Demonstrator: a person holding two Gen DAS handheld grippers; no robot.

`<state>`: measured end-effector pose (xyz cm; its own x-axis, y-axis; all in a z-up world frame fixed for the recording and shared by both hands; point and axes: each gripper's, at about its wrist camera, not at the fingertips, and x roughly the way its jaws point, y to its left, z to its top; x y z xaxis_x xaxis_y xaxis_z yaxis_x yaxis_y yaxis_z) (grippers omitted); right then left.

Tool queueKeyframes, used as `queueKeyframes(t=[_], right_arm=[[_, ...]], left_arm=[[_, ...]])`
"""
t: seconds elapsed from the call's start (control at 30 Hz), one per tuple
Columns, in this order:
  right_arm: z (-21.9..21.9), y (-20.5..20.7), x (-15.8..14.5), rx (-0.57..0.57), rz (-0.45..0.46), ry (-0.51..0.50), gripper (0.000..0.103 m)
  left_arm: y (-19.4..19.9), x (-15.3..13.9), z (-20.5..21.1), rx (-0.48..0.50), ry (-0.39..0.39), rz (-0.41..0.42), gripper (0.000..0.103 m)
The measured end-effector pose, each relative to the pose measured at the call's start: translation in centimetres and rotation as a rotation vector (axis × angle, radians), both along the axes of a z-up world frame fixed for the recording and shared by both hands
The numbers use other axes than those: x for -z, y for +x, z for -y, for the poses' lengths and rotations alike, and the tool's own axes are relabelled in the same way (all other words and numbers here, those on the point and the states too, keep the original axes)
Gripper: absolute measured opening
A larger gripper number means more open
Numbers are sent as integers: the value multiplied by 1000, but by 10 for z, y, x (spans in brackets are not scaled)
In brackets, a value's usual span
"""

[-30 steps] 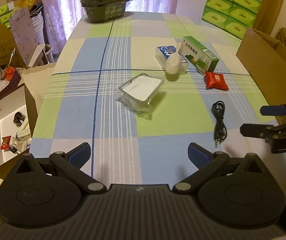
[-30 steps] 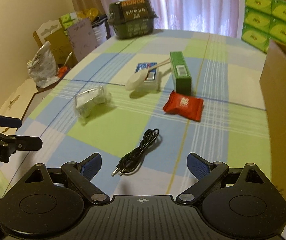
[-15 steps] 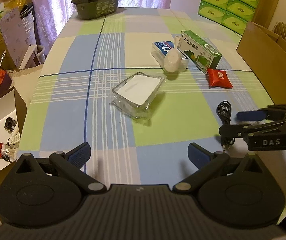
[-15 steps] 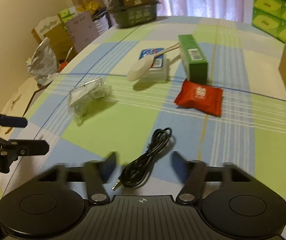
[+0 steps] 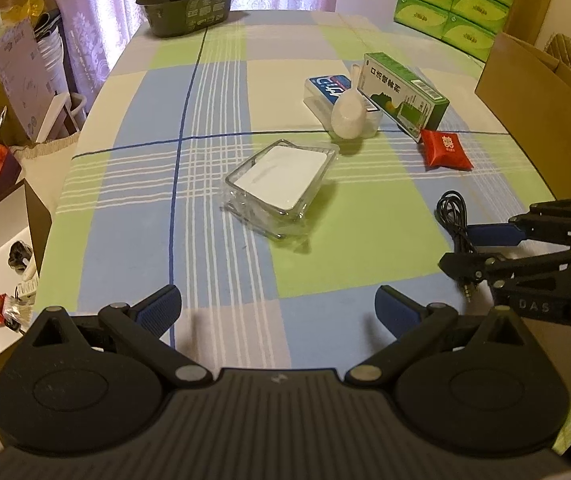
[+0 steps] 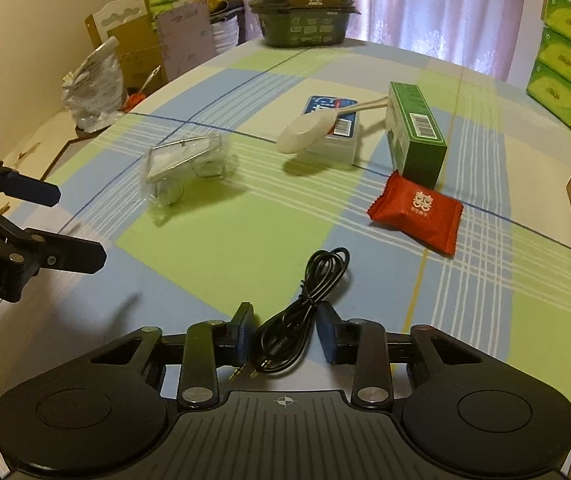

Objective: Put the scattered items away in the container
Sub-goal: 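Grasp the coiled black cable with the right tool, then grasp the clear plastic box with the left tool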

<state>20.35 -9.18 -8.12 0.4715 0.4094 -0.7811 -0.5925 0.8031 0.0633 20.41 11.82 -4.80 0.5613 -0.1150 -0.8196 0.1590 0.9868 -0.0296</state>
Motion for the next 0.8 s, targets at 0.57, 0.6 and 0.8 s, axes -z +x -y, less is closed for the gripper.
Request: queueKeyframes(t=[0.57, 0.6, 0.8], right_arm=[[13, 16, -4, 60, 21, 1, 18], [13, 16, -3, 58, 22, -1, 18], [16, 17, -2, 62, 29, -5, 19]], left_arm=[[56, -1, 10, 176, 76, 63, 100], [61, 0, 11, 201, 86, 65, 98], [77, 11, 23, 372, 201, 76, 89]])
